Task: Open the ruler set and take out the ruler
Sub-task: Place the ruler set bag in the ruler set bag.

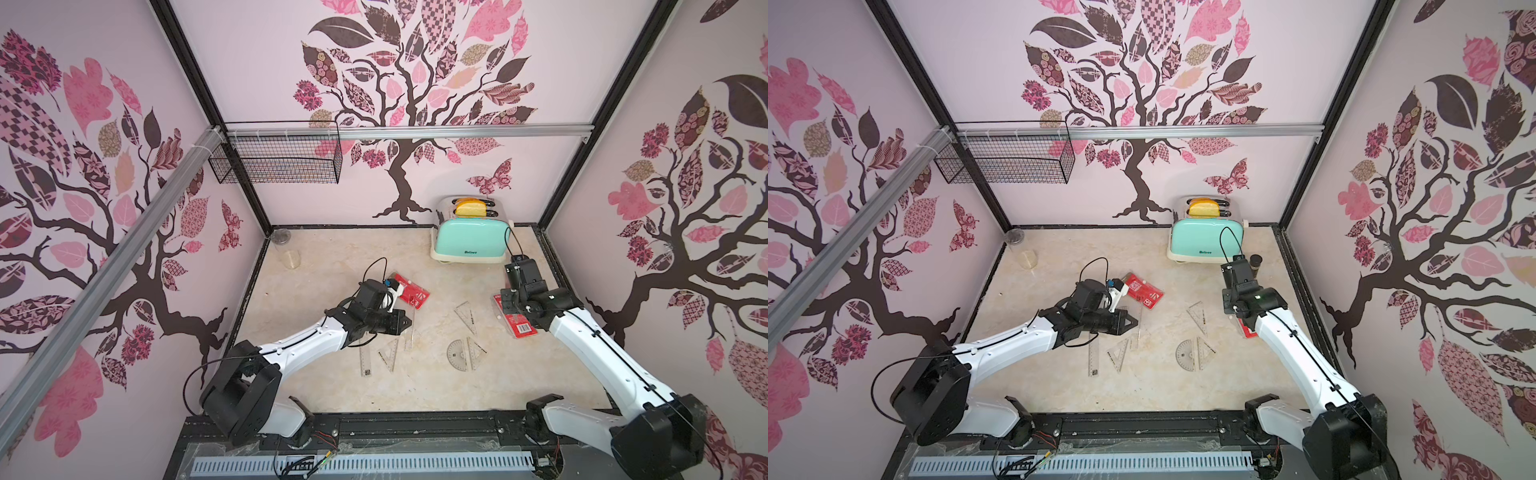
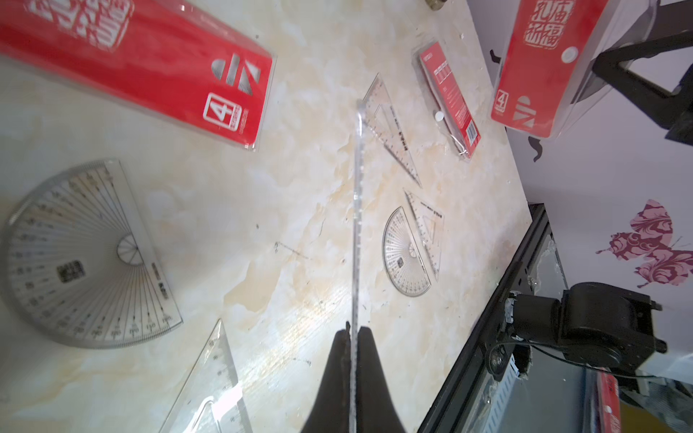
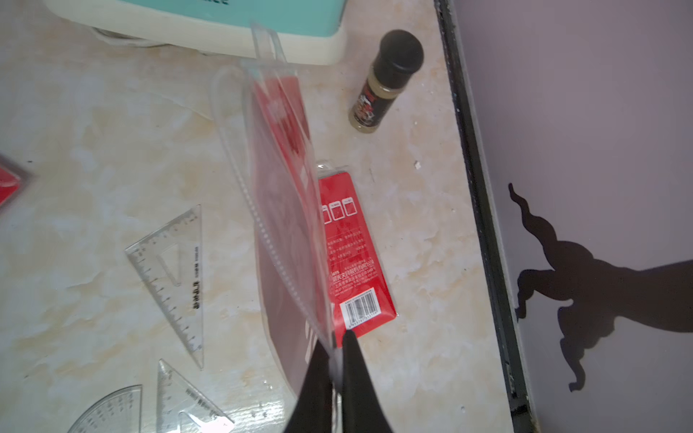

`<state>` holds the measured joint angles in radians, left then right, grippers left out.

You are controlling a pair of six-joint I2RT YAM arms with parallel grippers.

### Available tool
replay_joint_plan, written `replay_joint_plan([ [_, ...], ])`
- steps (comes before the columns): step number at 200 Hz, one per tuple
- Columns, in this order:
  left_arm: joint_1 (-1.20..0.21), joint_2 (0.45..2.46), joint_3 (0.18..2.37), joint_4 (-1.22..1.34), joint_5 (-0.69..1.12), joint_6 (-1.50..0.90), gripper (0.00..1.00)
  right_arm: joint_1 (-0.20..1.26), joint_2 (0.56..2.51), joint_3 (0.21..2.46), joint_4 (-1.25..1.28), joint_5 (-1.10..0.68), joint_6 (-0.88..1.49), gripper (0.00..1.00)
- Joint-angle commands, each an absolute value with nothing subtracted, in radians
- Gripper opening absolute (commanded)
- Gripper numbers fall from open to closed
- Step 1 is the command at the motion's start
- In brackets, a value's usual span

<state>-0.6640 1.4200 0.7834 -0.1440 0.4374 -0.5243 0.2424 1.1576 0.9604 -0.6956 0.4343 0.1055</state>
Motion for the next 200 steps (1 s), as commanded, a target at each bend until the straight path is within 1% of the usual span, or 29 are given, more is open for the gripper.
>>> replay_joint_plan([
  [1,-0.663,1.435,0.765,-0.02,0.536,-0.567,0.0,0.219,1.195,0.958,-0.71,0.465,0.093,0.03],
  [21,-0.666,1.483,0.754,0.063,0.565,-0.609,0.0,0.216,1.261,0.959,-0.685,0.465,0.099,0.05],
  [36,-0.667,1.524,0.777,0.091,0.562,-0.621,0.0,0.215,1.323,0.947,-0.65,0.445,0.102,0.08],
  [51,-0.667,1.568,0.823,0.104,0.552,-0.628,0.0,0.215,1.386,0.934,-0.614,0.429,0.104,0.09],
  [73,-0.667,1.661,0.922,0.106,0.546,-0.631,0.0,0.213,1.481,0.935,-0.6,0.414,0.113,0.19],
  [95,-0.668,1.777,1.019,0.112,0.56,-0.641,0.0,0.209,1.535,0.939,-0.597,0.398,0.117,0.26],
  [107,-0.67,1.837,1.062,0.123,0.568,-0.653,0.0,0.206,1.538,0.934,-0.585,0.39,0.115,0.28],
  [122,-0.677,1.901,1.102,0.129,0.578,-0.666,0.0,0.203,1.523,0.926,-0.568,0.379,0.112,0.34],
  [150,-0.691,1.996,1.159,0.14,0.583,-0.685,0.0,0.202,1.474,0.921,-0.554,0.349,0.114,0.42],
  [200,-0.701,2.095,1.234,0.153,0.592,-0.713,0.0,0.201,1.382,0.907,-0.541,0.295,0.117,0.48],
])
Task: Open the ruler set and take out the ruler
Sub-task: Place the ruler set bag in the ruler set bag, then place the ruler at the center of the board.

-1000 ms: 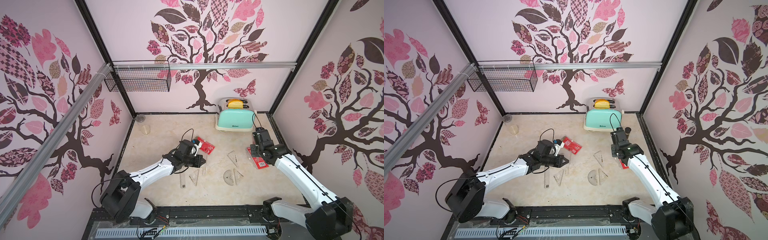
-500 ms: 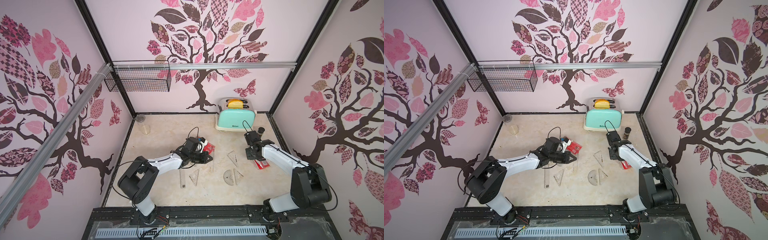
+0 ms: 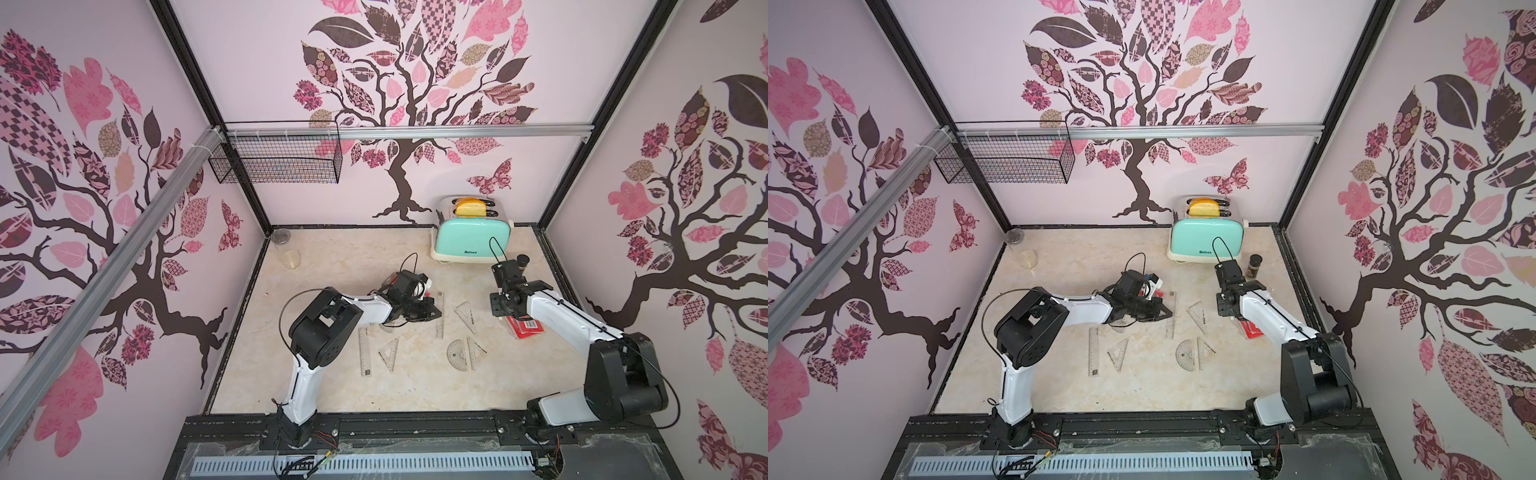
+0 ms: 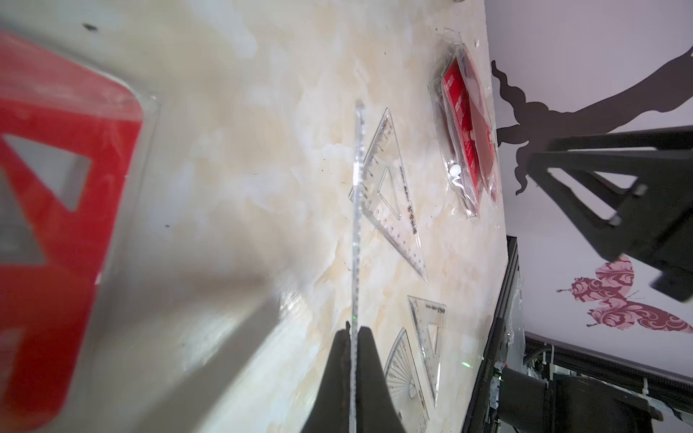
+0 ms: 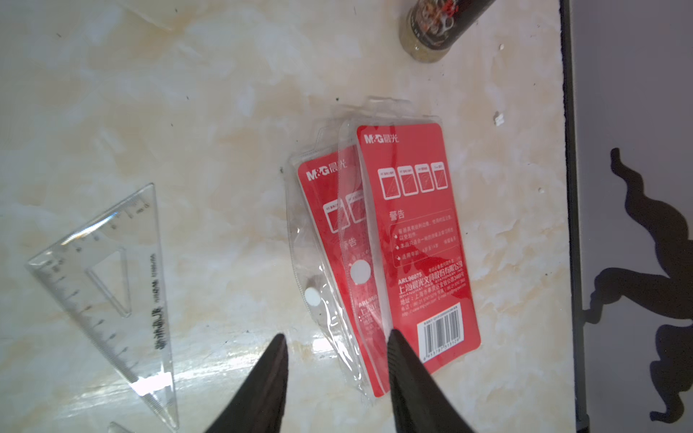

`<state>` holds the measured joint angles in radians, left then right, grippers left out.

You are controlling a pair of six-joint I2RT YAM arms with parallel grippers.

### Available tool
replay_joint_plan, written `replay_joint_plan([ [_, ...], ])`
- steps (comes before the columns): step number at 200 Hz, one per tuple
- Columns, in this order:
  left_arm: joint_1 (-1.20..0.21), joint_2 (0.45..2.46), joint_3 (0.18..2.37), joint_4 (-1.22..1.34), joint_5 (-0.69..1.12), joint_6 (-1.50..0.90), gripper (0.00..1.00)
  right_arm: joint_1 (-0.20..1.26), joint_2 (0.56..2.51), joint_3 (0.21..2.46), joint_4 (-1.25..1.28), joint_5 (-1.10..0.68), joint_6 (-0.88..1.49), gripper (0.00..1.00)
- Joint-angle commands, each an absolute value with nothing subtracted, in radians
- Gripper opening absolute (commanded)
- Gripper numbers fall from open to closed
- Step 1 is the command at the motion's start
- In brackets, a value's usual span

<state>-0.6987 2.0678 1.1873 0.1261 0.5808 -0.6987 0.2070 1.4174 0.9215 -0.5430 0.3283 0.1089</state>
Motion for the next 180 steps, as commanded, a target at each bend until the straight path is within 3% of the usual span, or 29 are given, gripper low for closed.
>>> replay_joint_plan([
  [1,-0.701,2.097,1.235,0.153,0.592,-0.713,0.0,0.202,1.382,0.907,-0.542,0.295,0.117,0.48],
  [78,-0.697,2.25,1.363,0.193,0.608,-0.758,0.0,0.202,1.363,0.91,-0.549,0.278,0.12,0.54],
  [97,-0.693,2.261,1.364,0.202,0.596,-0.769,0.0,0.203,1.348,0.91,-0.549,0.272,0.123,0.63],
  [180,-0.685,2.266,1.336,0.201,0.559,-0.783,0.0,0.22,1.269,0.901,-0.539,0.273,0.133,0.73],
])
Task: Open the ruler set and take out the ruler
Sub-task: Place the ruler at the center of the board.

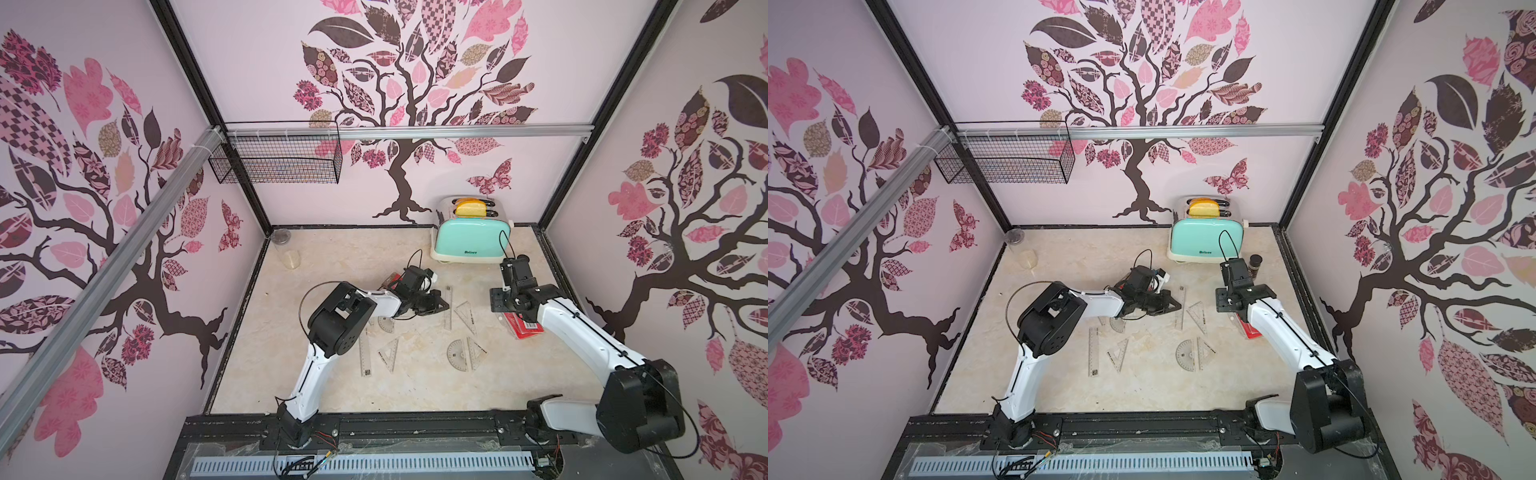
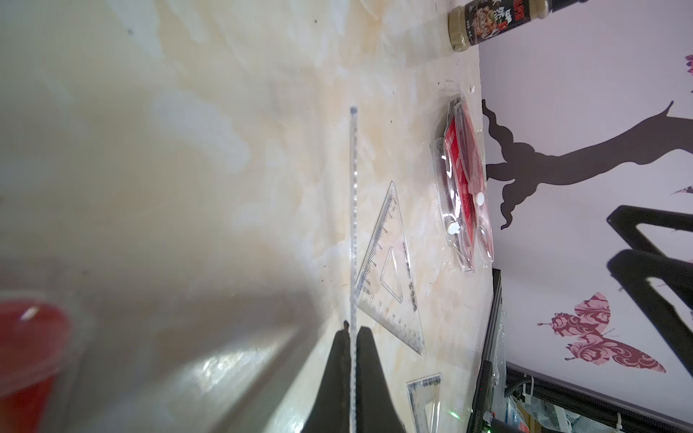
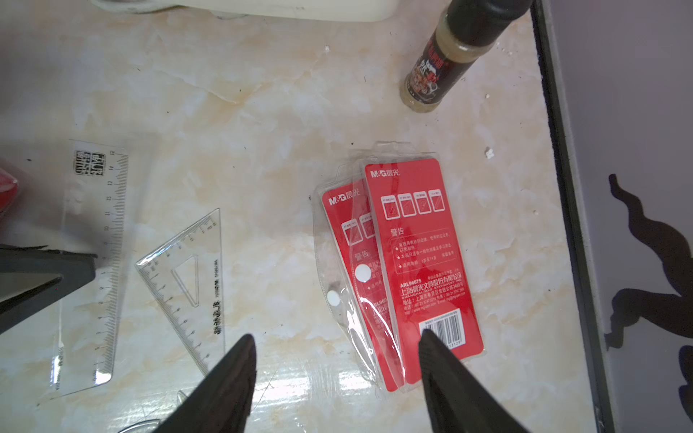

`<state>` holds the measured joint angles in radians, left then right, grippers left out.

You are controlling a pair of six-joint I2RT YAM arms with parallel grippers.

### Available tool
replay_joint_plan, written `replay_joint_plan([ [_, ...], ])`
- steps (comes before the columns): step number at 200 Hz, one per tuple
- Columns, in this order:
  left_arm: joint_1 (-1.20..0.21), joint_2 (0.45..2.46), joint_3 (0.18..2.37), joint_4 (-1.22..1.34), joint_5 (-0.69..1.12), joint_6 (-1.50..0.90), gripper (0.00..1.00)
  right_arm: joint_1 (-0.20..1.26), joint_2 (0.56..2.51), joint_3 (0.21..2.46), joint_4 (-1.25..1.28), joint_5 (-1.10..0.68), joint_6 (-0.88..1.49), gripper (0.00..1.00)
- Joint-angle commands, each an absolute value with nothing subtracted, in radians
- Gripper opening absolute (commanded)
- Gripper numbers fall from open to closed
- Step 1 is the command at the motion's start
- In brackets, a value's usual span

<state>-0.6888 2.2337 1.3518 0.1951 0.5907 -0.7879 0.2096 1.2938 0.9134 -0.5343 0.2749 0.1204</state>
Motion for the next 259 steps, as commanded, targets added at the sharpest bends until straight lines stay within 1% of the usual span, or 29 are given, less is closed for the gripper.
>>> replay_joint_plan([
  [1,-0.684,2.266,1.336,0.202,0.559,-0.784,0.0,0.22,1.268,0.901,-0.54,0.273,0.133,0.74],
  [27,-0.683,2.254,1.315,0.213,0.533,-0.796,0.0,0.226,1.261,0.9,-0.541,0.273,0.133,0.75],
  [139,-0.682,2.196,1.294,0.17,0.496,-0.788,0.27,0.233,1.252,0.896,-0.534,0.27,0.13,0.76],
  [166,-0.682,2.159,1.289,0.106,0.482,-0.772,0.32,0.233,1.248,0.895,-0.525,0.256,0.126,0.77],
  [206,-0.682,2.07,1.295,0.02,0.44,-0.709,0.38,0.236,1.238,0.883,-0.486,0.168,0.112,0.77],
  [231,-0.681,1.997,1.3,-0.044,0.399,-0.653,0.39,0.243,1.225,0.862,-0.442,0.089,0.11,0.77],
  [259,-0.68,1.907,1.283,-0.123,0.31,-0.58,0.4,0.265,1.221,0.844,-0.366,-0.026,0.119,0.77],
])
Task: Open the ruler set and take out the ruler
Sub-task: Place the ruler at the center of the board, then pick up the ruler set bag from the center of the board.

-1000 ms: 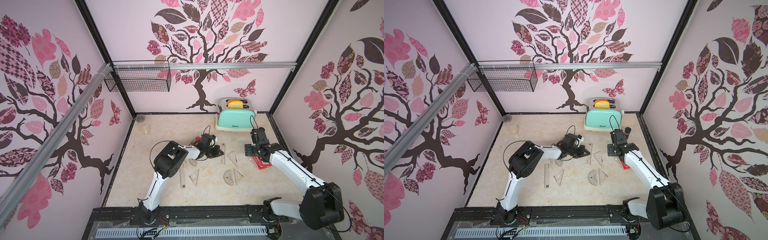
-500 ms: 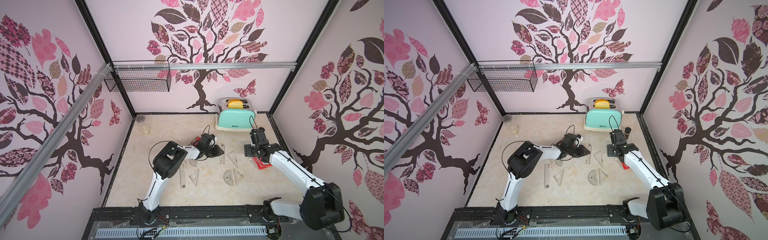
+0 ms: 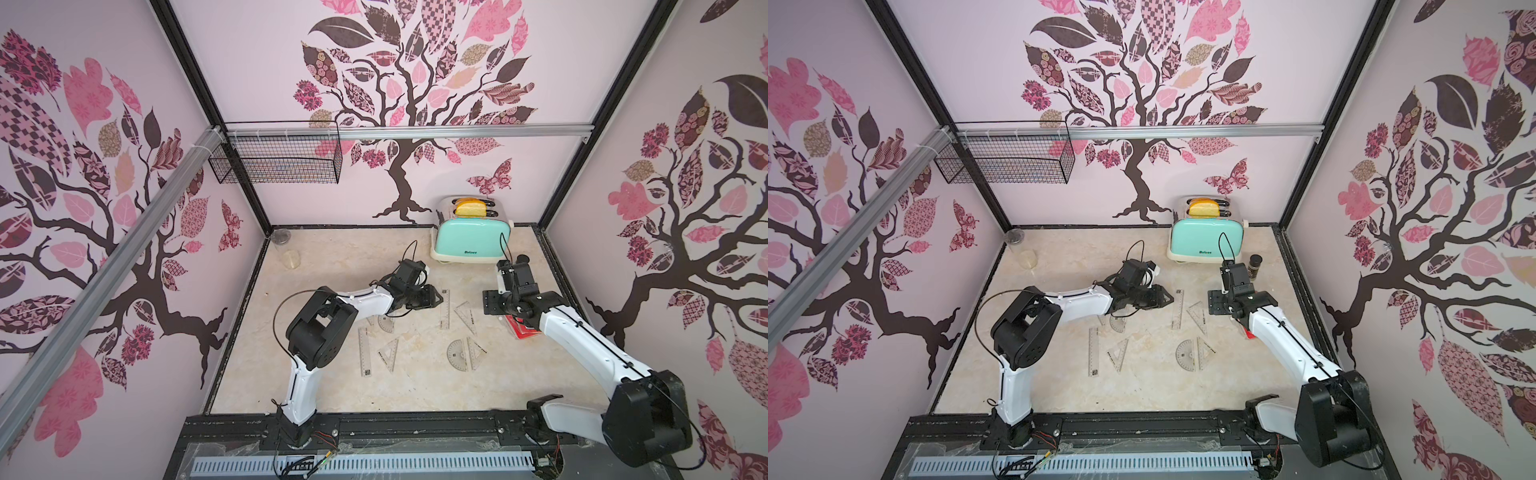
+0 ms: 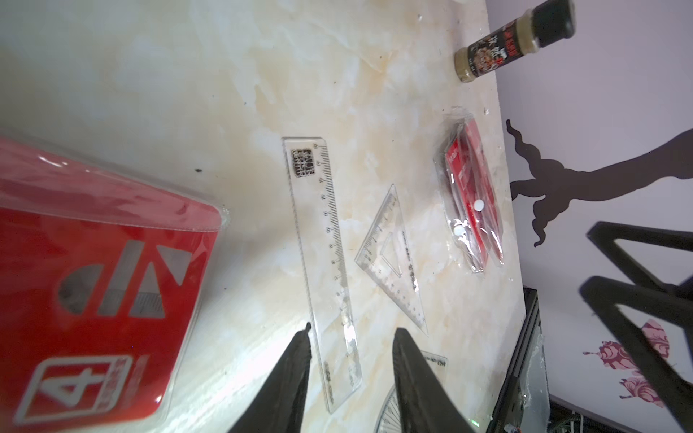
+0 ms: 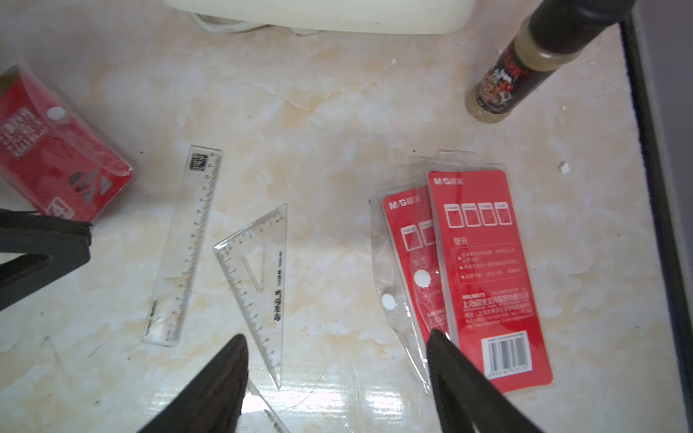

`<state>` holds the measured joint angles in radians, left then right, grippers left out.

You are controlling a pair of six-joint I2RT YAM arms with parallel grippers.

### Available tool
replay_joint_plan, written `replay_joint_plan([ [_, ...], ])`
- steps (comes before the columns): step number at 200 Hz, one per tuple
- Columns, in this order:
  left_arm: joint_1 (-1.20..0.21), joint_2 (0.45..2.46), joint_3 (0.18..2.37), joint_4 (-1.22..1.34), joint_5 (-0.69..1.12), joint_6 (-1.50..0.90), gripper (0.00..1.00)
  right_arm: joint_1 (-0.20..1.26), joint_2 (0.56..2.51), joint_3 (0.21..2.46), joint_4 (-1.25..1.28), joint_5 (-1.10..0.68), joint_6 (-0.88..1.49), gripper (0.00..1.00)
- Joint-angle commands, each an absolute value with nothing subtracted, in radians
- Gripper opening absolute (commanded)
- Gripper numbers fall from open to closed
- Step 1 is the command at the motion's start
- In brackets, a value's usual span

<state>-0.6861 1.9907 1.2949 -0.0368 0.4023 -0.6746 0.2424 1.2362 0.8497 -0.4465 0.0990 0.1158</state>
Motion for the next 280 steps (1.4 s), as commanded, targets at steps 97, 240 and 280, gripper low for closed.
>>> replay_joint_plan([
  [97,-0.567,1.792,1.048,-0.078,0.157,-0.589,0.43,0.375,1.54,0.987,-0.144,-0.251,0.1,0.76],
  [240,-0.491,1.959,1.165,-0.03,0.158,-0.582,0.38,0.482,1.998,1.394,-0.171,-0.137,-0.001,0.71],
  [280,-0.482,1.992,1.189,-0.028,0.161,-0.581,0.38,0.52,2.082,1.497,-0.234,-0.112,-0.019,0.67],
])
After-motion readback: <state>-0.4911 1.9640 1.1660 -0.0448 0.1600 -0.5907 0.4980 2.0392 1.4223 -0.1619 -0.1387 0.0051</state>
